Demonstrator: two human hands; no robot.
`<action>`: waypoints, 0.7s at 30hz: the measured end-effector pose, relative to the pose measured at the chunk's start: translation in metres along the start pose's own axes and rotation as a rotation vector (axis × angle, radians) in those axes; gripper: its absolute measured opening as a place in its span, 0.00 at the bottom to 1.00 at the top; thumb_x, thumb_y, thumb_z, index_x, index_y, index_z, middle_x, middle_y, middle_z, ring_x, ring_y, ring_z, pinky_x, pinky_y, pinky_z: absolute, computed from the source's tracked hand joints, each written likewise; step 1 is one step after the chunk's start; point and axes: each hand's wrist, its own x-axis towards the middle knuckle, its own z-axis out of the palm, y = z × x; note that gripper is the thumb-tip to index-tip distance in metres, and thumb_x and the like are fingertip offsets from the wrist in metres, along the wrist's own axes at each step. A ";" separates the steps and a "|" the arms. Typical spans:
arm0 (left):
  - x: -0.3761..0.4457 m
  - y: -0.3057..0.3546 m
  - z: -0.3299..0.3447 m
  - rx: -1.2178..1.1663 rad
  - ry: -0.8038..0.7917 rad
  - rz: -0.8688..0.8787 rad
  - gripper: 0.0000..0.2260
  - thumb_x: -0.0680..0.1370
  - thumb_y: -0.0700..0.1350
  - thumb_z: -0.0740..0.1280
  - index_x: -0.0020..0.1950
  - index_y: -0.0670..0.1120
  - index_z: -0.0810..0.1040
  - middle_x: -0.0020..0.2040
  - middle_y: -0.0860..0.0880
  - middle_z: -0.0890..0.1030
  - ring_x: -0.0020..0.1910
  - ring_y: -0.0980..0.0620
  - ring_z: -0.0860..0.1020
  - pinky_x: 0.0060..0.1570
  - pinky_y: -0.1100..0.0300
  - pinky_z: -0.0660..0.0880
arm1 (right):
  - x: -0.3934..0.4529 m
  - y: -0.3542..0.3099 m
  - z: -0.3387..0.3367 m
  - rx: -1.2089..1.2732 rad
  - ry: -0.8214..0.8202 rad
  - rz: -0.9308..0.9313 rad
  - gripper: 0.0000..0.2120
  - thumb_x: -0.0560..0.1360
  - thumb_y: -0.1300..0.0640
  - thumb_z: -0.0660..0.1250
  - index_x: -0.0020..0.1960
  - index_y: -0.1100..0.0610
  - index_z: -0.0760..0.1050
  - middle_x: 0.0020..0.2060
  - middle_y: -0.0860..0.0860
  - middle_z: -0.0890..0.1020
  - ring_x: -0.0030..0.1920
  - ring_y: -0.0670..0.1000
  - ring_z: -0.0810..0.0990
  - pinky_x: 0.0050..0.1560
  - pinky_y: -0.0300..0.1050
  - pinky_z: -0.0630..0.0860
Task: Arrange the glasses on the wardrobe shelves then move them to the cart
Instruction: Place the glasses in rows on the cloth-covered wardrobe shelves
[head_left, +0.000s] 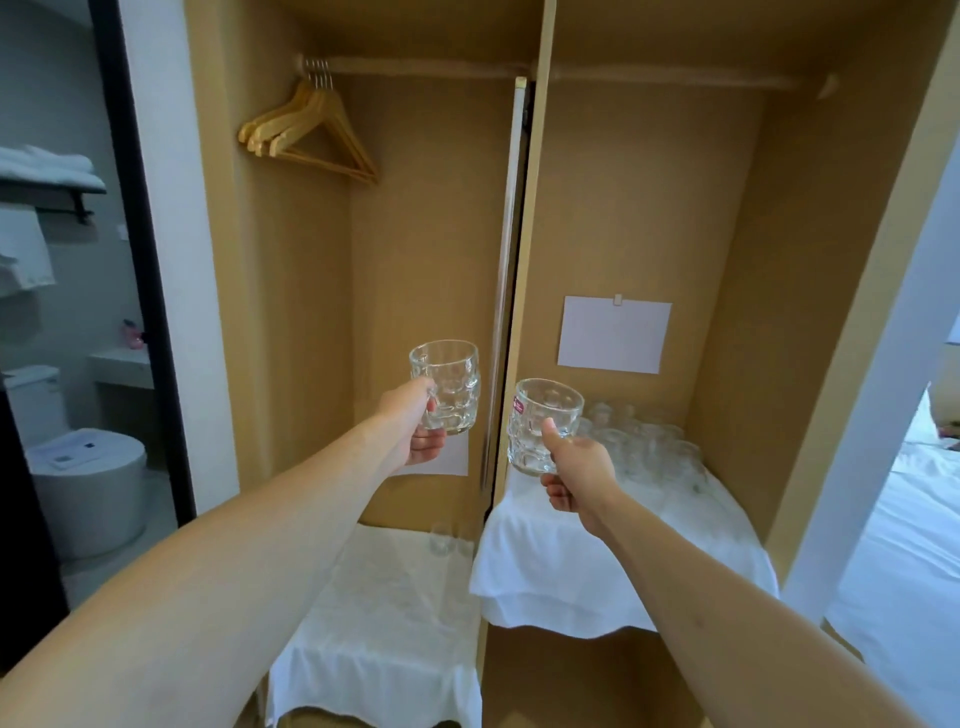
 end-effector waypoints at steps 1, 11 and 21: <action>-0.001 0.001 0.005 0.008 -0.004 0.006 0.11 0.80 0.53 0.63 0.47 0.45 0.75 0.42 0.39 0.84 0.35 0.44 0.82 0.33 0.55 0.82 | 0.000 0.002 -0.006 -0.001 0.005 0.008 0.23 0.77 0.36 0.68 0.51 0.58 0.78 0.30 0.54 0.76 0.27 0.51 0.69 0.27 0.40 0.71; 0.019 -0.004 0.066 0.096 -0.087 0.003 0.09 0.79 0.51 0.62 0.46 0.45 0.73 0.39 0.40 0.83 0.35 0.44 0.81 0.37 0.53 0.83 | 0.032 0.025 -0.044 0.029 0.058 0.072 0.22 0.76 0.36 0.70 0.51 0.56 0.77 0.31 0.56 0.77 0.26 0.51 0.69 0.27 0.40 0.70; 0.067 -0.016 0.144 0.131 -0.229 -0.029 0.12 0.78 0.54 0.62 0.45 0.46 0.72 0.37 0.41 0.82 0.34 0.45 0.80 0.35 0.56 0.81 | 0.085 0.043 -0.090 0.048 0.158 0.144 0.23 0.76 0.36 0.70 0.48 0.57 0.76 0.30 0.55 0.76 0.25 0.51 0.68 0.29 0.41 0.71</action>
